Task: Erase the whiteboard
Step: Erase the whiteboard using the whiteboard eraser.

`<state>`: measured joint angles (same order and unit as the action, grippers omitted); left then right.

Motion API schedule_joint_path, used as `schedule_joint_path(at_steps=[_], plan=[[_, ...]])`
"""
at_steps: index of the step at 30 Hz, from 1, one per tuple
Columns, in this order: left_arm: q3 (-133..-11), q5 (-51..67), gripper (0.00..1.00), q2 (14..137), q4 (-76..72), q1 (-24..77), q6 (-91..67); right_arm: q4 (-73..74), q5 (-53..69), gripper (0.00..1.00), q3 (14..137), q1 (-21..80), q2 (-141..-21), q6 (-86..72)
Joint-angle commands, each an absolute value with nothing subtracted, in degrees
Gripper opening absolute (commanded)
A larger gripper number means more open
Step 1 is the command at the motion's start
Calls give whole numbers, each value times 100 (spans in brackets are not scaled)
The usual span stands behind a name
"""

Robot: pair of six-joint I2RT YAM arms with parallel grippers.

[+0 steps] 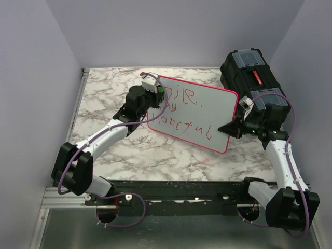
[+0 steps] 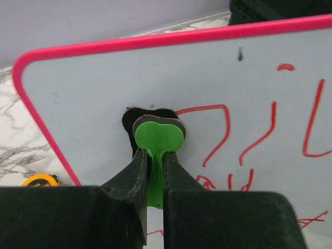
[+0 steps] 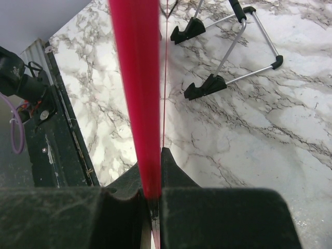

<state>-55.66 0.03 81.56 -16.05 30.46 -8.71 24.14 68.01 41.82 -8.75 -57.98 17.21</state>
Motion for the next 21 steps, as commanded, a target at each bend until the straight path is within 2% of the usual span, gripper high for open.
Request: schedule_joint_path(at_steps=[1, 9, 21], plan=[[-5741, 48, 0, 8161, -1572, 2664, -1104, 2215, 6865, 0, 4236, -847, -5721, 2154], [-5817, 402, 0, 8200, -1526, 2607, -1234, 2206, 6865, 0, 4237, -844, -5730, 2154], [-5315, 436, 0, 8004, -1840, 3067, -1304, 2206, 6874, 1, 4228, -851, -5770, 2154]])
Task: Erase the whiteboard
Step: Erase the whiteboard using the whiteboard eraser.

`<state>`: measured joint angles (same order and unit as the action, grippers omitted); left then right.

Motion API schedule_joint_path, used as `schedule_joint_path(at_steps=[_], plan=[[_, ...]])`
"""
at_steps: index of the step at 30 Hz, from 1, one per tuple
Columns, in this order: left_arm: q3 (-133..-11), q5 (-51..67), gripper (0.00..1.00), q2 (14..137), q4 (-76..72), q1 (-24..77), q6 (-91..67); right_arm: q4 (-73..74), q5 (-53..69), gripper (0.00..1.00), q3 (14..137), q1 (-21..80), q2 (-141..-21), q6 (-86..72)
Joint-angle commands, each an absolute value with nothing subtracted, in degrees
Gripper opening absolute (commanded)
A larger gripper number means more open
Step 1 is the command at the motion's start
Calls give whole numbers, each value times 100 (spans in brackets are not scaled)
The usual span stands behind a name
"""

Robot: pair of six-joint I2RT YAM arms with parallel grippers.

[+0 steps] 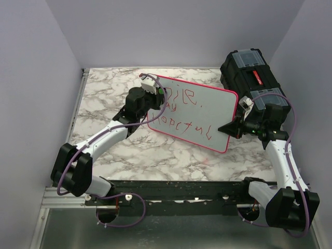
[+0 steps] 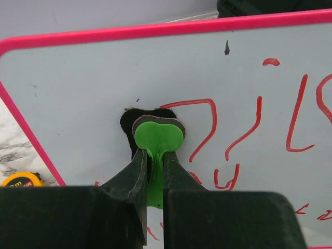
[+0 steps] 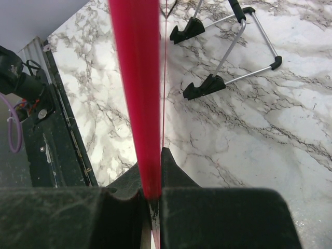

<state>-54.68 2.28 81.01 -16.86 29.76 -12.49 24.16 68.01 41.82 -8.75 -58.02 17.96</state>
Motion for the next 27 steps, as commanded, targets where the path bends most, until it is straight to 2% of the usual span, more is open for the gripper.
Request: schedule_joint_path(at_steps=[1, 12, 27], plan=[[-5344, 406, 0, 8006, -1810, 3054, -1237, 2206, 6875, 1, 4228, -844, -5765, 2153], [-5720, 668, 0, 8200, -1622, 2452, -1310, 2206, 6864, 1, 4228, -846, -5722, 2159], [-5542, 657, 0, 8052, -1768, 3042, -1450, 2198, 6881, 1, 4235, -847, -5792, 2156]])
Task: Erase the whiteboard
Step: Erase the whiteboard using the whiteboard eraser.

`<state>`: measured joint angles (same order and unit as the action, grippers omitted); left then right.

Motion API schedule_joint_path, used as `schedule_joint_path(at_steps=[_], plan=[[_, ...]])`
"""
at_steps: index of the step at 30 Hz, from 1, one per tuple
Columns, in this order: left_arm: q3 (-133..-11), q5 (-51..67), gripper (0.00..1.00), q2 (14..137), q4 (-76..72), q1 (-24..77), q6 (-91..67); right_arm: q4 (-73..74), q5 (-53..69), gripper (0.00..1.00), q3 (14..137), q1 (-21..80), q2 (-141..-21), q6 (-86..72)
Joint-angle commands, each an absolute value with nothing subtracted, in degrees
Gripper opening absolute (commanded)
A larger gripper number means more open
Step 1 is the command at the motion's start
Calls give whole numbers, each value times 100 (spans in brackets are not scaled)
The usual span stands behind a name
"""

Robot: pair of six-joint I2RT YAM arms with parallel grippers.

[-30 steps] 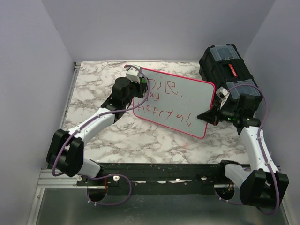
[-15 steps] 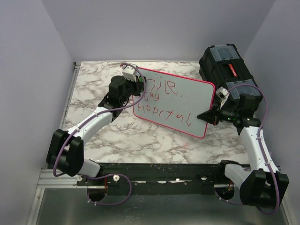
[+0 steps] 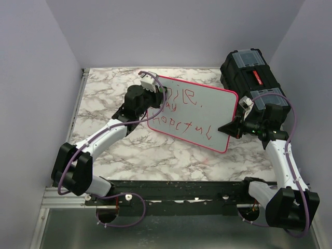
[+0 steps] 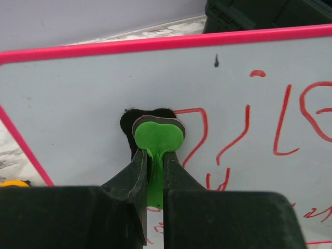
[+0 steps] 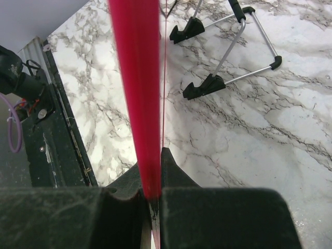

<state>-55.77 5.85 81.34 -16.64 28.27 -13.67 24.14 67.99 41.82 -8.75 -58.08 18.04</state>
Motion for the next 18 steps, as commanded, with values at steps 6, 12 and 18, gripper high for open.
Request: schedule_joint_path(at_steps=[6, 12, 18], plan=[[-5701, 374, 0, 8089, -1567, 2938, -1300, 2206, 6890, 1, 4236, -850, -5776, 2157], [-5834, 341, 0, 8198, -1434, 2569, -1363, 2206, 6883, 1, 4236, -845, -5745, 2157], [-5867, 542, 0, 8224, -1457, 2577, -1439, 2207, 6891, 1, 4236, -852, -5750, 2162]])
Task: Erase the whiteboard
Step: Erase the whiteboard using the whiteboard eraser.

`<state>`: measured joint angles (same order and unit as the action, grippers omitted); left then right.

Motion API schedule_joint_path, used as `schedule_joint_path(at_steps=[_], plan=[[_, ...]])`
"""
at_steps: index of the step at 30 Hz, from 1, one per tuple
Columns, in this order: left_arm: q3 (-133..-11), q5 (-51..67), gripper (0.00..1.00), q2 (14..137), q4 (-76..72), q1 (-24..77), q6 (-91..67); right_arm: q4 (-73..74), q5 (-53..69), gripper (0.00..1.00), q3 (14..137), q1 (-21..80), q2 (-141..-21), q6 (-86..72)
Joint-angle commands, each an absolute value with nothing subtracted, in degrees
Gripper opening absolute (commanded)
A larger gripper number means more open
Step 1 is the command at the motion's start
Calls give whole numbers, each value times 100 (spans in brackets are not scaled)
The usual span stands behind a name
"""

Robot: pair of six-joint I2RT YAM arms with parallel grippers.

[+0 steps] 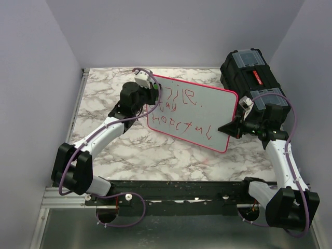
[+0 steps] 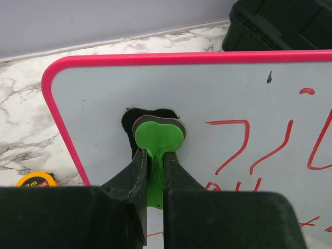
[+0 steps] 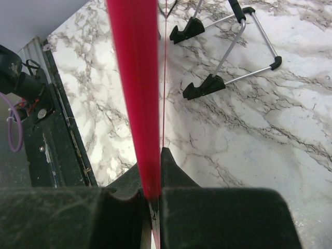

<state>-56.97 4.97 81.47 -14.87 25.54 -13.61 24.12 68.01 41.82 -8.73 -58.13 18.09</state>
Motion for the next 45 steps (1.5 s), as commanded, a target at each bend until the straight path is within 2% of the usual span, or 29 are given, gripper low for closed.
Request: schedule_joint_path(at_steps=[1, 13, 28, 38, 45], plan=[[-5862, 575, 0, 8225, -1476, 2632, -1454, 2206, 6887, 1, 4236, -850, -5754, 2162], [-5656, 388, 0, 8140, -1696, 3292, -1504, 2214, 6873, 1, 4228, -849, -5783, 2176], [-5834, 502, 0, 8246, -1450, 2517, -1374, 2224, 6882, 1, 4236, -846, -5747, 2180], [-5998, 436, 0, 8260, -1512, 3267, -1446, 2223, 6866, 1, 4236, -851, -5791, 2180], [-5999, 230, 0, 8268, -1434, 3275, -1237, 2232, 6873, 1, 4237, -848, -5777, 2190]])
